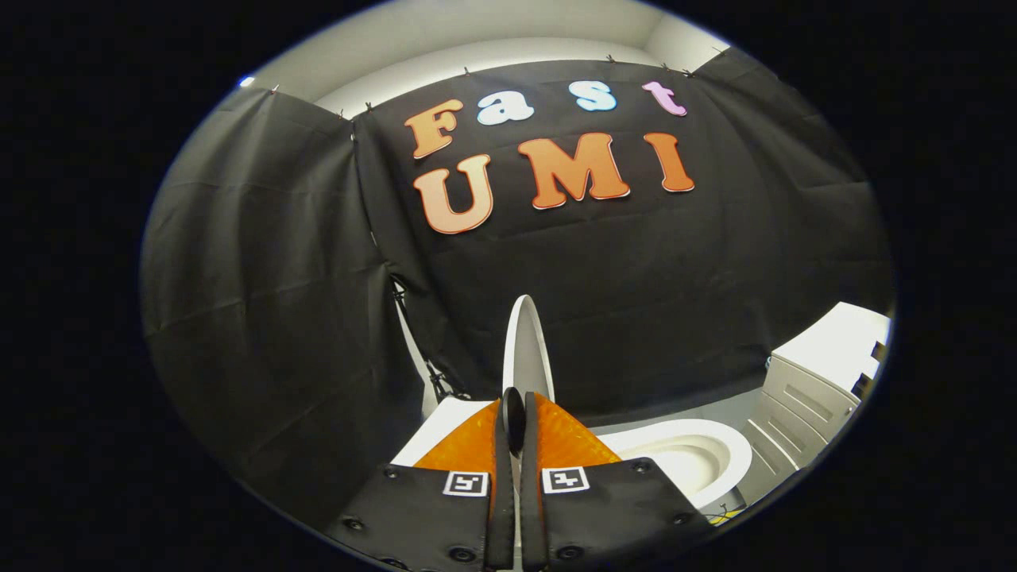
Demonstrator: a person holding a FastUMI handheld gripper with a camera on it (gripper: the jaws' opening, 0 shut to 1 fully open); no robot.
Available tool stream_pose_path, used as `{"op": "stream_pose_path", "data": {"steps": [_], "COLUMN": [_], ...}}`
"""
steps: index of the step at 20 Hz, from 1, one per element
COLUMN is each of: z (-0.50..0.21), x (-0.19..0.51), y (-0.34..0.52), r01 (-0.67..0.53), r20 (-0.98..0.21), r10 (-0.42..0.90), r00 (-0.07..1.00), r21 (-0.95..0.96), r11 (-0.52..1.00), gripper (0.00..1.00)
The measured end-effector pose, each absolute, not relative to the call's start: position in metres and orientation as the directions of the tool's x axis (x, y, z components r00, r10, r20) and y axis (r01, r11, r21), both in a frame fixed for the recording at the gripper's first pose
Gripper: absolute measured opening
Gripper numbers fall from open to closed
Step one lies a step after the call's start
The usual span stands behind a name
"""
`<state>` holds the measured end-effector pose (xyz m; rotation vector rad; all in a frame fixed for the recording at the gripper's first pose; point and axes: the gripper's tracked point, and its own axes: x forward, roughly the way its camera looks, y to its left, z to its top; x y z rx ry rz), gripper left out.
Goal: Open the toilet lid.
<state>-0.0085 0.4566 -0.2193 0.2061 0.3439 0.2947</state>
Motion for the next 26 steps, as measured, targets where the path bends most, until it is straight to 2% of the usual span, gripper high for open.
{"op": "stream_pose_path", "data": {"steps": [16,24,26], "z": [-0.224,-0.227,-0.228], "x": [-0.022,-0.028,-0.028], "y": [0.535,0.547,0.544], "r01": [-0.364,-0.358,-0.359], "r20": [-0.287,-0.302,-0.306], "r10": [0.421,0.412,0.426], "r00": [0.860,0.860,0.851], "r21": [0.231,0.220,0.254], "r11": [0.902,0.908,0.898], "gripper": [0.11,0.11,0.28]}}
